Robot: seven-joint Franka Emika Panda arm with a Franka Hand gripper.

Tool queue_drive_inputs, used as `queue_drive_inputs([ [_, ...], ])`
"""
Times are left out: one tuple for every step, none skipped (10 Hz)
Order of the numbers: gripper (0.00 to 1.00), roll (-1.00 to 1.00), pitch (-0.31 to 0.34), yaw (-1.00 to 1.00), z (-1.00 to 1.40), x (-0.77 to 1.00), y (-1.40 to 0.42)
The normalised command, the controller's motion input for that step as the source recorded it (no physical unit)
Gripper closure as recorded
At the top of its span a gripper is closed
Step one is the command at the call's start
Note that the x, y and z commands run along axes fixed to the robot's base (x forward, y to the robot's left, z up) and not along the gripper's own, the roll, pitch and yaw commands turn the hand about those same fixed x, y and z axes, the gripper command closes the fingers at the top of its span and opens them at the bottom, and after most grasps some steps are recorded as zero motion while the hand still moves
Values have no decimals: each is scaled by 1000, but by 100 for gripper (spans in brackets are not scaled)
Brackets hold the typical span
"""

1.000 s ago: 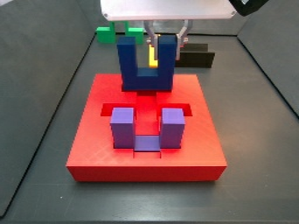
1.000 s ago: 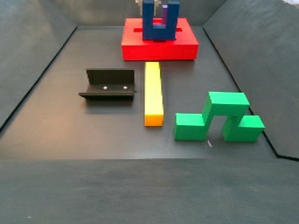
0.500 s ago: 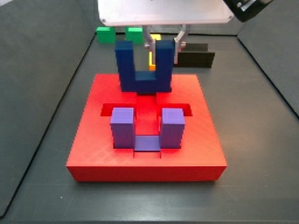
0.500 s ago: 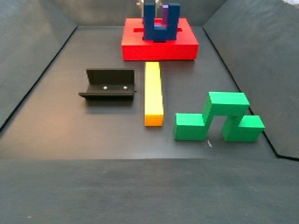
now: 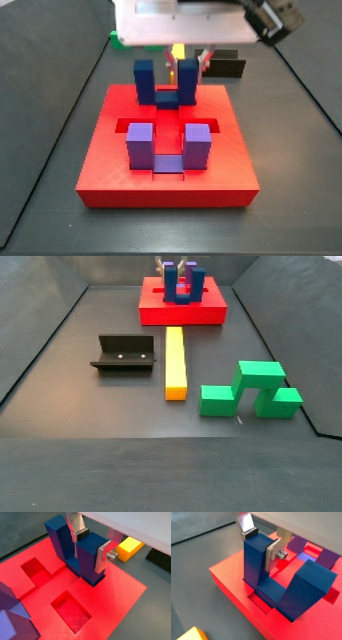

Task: Pick up the blue object. Move up. Place the blue object on the fixture. Regrasp the blue object. Move to above the board. Insert the blue object.
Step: Insert the blue object.

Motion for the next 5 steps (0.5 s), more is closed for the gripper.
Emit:
queue_drive_inputs([
  [100,74,0,0,-600,0,0],
  [100,96,0,0,-637,0,0],
  [100,117,0,0,-666,0,0],
  [100,129,0,0,-591,0,0],
  [100,0,0,0,0,0,0],
])
